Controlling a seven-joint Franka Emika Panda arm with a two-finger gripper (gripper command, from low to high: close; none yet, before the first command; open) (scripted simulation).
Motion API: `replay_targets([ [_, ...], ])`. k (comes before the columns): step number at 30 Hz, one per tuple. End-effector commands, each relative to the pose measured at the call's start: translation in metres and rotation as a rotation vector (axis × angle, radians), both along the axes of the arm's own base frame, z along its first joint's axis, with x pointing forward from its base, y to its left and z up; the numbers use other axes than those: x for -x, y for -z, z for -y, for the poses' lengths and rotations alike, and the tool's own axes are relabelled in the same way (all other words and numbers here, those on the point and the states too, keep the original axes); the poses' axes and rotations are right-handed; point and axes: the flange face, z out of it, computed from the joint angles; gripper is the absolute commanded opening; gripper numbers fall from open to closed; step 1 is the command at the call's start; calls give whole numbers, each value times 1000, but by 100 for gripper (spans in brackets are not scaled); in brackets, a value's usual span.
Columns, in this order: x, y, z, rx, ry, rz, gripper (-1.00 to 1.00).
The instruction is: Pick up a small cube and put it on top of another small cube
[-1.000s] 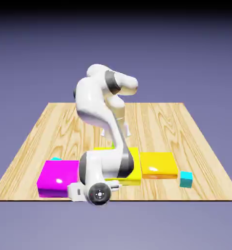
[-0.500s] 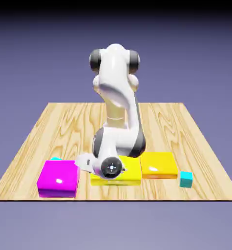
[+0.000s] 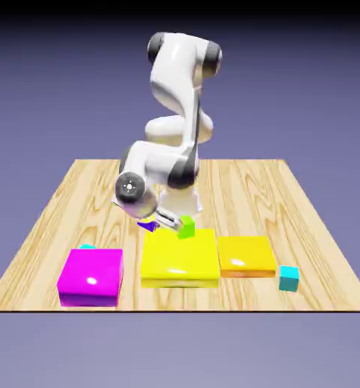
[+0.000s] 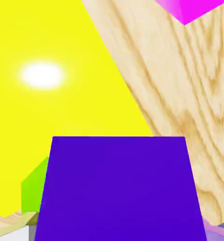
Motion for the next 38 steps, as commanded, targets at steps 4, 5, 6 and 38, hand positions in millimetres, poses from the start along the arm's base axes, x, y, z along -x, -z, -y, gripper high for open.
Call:
replay_targets([
  [4,34,-2,3,-79,147,35,-100],
  [5,42,0,3,-103,185,40,-100],
  [6,51,1,2,-128,223,44,-100],
  [38,119,67,-41,-280,420,31,-100],
])
